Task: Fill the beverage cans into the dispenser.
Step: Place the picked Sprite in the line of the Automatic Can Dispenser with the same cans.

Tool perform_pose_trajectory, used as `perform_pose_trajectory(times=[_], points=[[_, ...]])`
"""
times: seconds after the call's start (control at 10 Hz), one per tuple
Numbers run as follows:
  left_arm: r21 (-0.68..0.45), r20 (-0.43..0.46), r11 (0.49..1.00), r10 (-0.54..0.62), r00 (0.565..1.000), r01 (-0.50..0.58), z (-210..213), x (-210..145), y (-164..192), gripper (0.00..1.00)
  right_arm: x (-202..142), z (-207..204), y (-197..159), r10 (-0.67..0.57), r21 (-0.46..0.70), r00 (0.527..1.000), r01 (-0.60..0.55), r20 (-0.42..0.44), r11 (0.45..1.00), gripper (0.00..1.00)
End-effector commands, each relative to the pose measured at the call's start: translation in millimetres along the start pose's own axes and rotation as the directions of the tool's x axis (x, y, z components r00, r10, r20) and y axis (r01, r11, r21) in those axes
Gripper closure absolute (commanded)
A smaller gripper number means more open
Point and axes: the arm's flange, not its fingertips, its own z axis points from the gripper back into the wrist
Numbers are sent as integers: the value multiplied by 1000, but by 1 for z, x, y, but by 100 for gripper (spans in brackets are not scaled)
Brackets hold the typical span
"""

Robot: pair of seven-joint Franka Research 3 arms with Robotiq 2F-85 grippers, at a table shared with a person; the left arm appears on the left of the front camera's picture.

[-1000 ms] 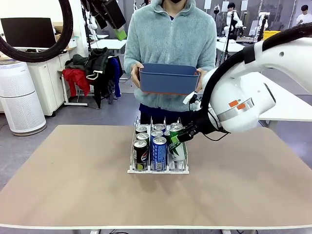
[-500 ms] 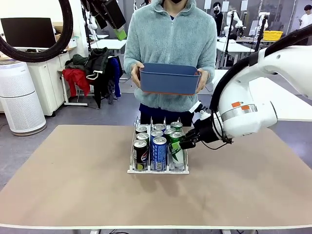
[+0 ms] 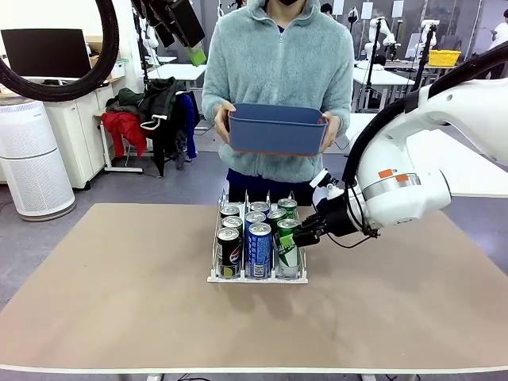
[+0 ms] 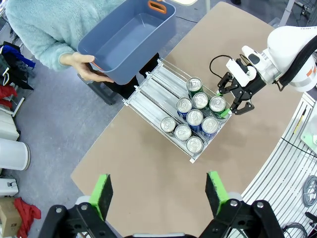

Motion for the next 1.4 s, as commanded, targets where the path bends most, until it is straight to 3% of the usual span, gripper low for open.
perform_pose_trajectory(times=[0.0, 0.3, 0.4, 0.7, 0.8, 1.3], points=[[-4, -10, 1000, -7, 1000, 7, 2, -1, 1, 0, -1, 0, -1, -11, -2, 1000, 11, 11, 1000, 42], [-4, -10, 1000, -7, 1000, 7, 2, -1, 1, 0, -1, 0, -1, -11, -2, 1000, 11, 11, 1000, 42], [-4, -10, 1000, -7, 1000, 7, 2, -1, 1, 0, 1, 0, 0, 1, 1, 1000, -1, 1, 1000, 36], [-4, -10, 1000, -7, 1000, 7, 2, -1, 1, 0, 15, 16, 11, -21, 14, 998, 22, -66, 1000, 4], [-4, -10, 1000, -7, 1000, 7, 2, -1, 1, 0, 21, 21, 17, -54, 13, 995, 55, -85, 998, 0], [-4, -10, 1000, -7, 1000, 7, 2, -1, 1, 0, 61, 55, 26, -85, 70, 978, 100, -191, 992, 0]])
